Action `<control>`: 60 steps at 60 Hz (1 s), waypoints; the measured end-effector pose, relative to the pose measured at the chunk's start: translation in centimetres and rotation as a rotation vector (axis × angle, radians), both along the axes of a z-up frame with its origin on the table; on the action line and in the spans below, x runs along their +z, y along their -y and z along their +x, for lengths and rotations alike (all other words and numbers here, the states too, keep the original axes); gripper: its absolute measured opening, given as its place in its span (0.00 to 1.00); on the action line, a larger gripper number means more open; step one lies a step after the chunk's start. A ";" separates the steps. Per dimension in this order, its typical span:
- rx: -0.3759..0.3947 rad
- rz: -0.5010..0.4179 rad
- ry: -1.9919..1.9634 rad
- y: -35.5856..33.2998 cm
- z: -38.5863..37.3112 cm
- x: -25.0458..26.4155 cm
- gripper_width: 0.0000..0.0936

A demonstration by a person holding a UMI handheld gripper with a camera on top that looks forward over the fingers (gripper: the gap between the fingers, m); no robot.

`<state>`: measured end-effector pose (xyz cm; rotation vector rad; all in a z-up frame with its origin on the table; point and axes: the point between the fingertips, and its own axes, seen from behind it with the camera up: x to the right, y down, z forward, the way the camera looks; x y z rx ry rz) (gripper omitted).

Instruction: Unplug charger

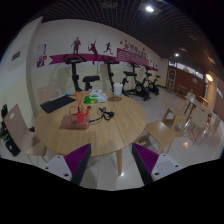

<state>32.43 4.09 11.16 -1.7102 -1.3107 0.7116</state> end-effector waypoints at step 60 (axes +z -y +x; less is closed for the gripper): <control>0.118 -0.042 -0.074 10.5 -19.8 -4.3 0.92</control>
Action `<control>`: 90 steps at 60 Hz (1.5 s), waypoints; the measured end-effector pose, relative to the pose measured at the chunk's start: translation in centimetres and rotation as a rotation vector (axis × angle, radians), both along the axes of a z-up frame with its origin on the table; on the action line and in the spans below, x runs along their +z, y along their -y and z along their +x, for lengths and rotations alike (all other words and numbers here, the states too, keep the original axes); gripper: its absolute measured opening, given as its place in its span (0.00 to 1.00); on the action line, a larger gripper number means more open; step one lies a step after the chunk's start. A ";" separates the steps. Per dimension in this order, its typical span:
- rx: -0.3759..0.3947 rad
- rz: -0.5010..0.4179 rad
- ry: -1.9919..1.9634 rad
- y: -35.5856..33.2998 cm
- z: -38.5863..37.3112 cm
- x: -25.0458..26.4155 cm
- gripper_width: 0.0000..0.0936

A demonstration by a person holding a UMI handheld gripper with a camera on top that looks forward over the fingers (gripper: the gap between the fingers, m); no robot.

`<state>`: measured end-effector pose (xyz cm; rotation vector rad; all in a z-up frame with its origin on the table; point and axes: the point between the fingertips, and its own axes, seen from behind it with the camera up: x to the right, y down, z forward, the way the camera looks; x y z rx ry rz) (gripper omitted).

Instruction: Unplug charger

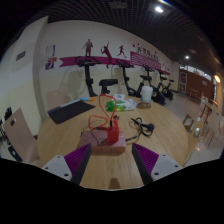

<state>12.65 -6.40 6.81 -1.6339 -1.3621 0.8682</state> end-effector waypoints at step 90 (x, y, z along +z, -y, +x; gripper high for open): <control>-0.100 0.048 0.157 -19.6 -8.9 -1.0 0.19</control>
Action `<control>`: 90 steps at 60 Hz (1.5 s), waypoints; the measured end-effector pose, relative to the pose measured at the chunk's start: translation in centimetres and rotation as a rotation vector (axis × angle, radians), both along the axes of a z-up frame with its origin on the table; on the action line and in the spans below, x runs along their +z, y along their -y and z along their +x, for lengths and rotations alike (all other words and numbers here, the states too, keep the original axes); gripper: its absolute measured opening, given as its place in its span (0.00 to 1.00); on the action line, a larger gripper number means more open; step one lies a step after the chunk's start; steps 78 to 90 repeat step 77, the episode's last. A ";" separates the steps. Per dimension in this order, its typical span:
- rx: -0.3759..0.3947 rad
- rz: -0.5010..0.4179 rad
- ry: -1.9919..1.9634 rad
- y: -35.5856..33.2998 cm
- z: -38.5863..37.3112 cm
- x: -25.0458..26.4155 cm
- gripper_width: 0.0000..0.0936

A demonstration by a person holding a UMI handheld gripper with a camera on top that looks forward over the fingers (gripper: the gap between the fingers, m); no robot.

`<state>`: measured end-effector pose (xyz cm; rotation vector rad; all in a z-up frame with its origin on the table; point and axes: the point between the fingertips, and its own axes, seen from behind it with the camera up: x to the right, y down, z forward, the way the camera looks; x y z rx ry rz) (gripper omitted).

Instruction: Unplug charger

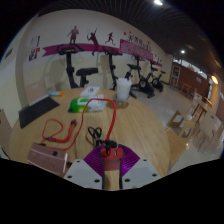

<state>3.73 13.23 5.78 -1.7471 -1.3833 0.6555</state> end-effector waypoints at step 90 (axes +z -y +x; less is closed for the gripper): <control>0.158 -0.069 0.133 1.2 23.3 17.7 0.91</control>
